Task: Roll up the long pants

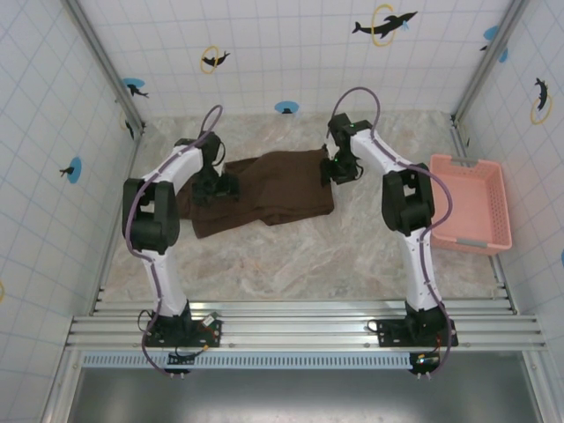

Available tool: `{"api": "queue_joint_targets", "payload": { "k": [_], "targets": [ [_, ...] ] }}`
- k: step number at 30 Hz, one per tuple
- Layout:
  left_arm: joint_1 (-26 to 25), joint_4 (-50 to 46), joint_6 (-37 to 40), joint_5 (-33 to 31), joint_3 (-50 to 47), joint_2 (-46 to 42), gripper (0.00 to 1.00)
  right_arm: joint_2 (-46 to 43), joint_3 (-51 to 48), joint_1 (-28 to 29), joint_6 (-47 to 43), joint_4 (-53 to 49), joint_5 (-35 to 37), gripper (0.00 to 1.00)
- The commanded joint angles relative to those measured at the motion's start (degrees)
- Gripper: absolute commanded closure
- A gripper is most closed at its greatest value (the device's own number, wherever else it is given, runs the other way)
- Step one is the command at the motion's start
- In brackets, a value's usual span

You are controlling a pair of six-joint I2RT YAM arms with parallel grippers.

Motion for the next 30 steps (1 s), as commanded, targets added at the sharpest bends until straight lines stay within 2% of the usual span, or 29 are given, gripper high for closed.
{"api": "queue_joint_targets", "payload": {
  "k": [1, 3, 4, 5, 8, 10, 17, 23, 26, 30],
  "targets": [
    [-0.7, -0.2, -2.2, -1.8, 2.4, 1.7, 0.03, 3.3, 3.1, 0.3, -0.9, -0.1, -2.9, 0.47],
    [-0.8, 0.2, -3.0, -3.4, 2.4, 1.7, 0.02, 4.4, 3.6, 0.4, -1.0, 0.6, -4.0, 0.49],
    [-0.8, 0.2, -3.0, -3.5, 3.0, 2.4, 0.03, 4.9, 4.0, 0.4, -1.2, 0.6, -4.1, 0.55],
    [-0.8, 0.2, -3.0, -3.4, 3.6, 3.2, 0.03, 5.2, 4.1, 0.3, -1.2, 0.6, -6.2, 0.63],
    [-0.8, -0.1, -3.4, -2.9, 6.1, 6.2, 0.02, 4.5, 2.8, 0.4, -1.2, 0.3, -6.2, 0.9],
    [-0.8, -0.3, -4.0, -3.0, 8.3, 8.5, 0.03, 2.9, 0.6, 0.3, -1.5, -0.1, -5.7, 0.98],
    [-1.2, -2.3, -4.9, -1.0, 23.4, 21.6, 0.02, -8.0, -14.7, 0.7, -1.6, -0.7, -5.2, 1.0],
    [-2.1, -6.3, -6.8, 3.5, 46.0, 35.1, 0.02, -19.0, -30.4, 3.0, 2.8, 1.9, -6.2, 1.0],
    [-3.2, -5.0, -8.4, 6.8, 57.6, 41.3, 0.03, -22.8, -36.5, 7.1, 7.0, 3.9, -7.1, 1.0],
    [-3.9, 6.2, -15.7, 13.4, 58.3, 44.5, 0.03, -24.0, -38.0, 15.3, 11.4, 4.5, -6.0, 1.0]
  ]
}}
